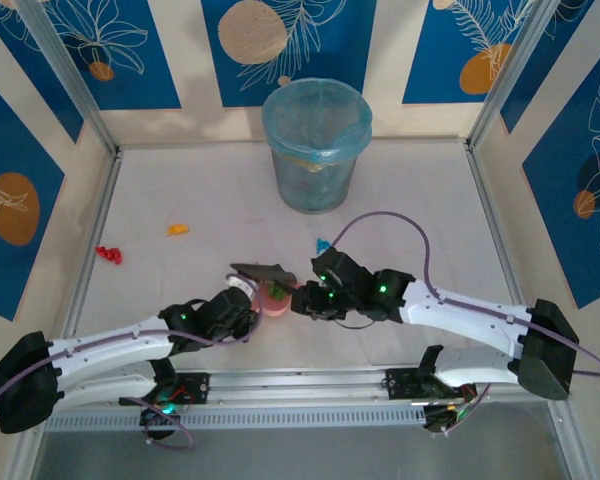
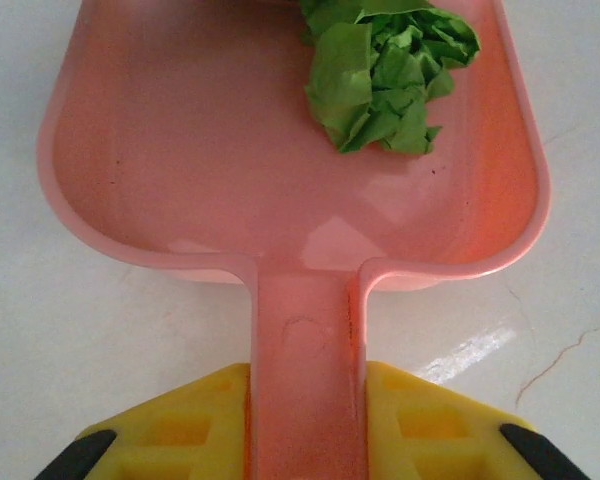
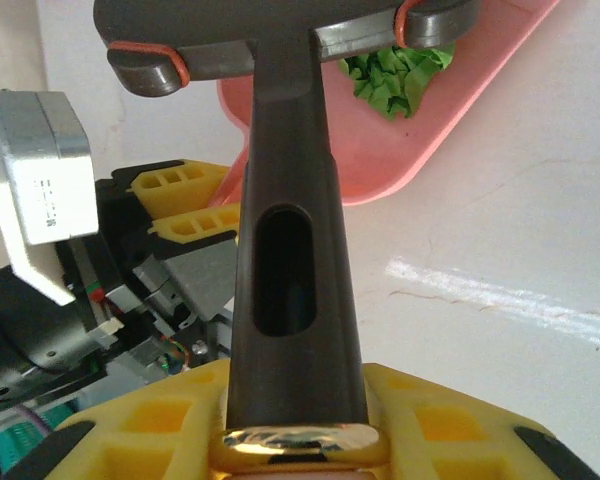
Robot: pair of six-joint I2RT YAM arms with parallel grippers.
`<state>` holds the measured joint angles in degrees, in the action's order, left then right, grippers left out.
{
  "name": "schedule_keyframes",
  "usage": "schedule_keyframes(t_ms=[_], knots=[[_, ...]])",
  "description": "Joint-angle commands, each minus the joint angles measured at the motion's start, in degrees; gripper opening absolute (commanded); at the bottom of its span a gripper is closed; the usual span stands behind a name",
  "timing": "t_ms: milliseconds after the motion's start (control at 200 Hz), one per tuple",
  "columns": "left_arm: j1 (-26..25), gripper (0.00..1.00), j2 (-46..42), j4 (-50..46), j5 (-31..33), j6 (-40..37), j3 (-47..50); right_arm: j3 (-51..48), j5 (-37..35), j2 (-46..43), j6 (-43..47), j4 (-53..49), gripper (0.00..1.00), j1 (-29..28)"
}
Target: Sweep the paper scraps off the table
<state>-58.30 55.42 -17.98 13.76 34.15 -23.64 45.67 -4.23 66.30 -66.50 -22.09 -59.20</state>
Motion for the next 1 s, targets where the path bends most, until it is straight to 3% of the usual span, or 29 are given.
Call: schedule_keyframes(t_ms=[0, 405, 670, 795, 995], knots=[[-0.87, 0.0, -1.55, -2.72, 1.88, 0.9, 1.11, -2.47, 1.94, -4.53, -4.1, 4.35, 0.0, -0.21], [-3.21, 0.0, -9.45, -3.53, 5.62, 0.83, 2.55, -1.23, -5.37, -14.84, -2.46, -3.93, 0.0, -0.22], [-4.79, 0.0, -12.54, -4.94, 8.17, 1.08, 2.89, 3.75, -22.68, -24.86, 7.67, -15.4, 0.0, -2.16], [-5.14, 0.0, -15.02, -6.02, 9.23, 1.18, 3.03, 4.0, -27.56, -29.48, 9.56, -23.02, 0.0, 0.45], [-5.24, 0.0, -20.28, -8.3, 11.18, 1.95, 3.58, 2.09, -27.72, -33.61, 13.58, -28.94, 0.0, 8.58]])
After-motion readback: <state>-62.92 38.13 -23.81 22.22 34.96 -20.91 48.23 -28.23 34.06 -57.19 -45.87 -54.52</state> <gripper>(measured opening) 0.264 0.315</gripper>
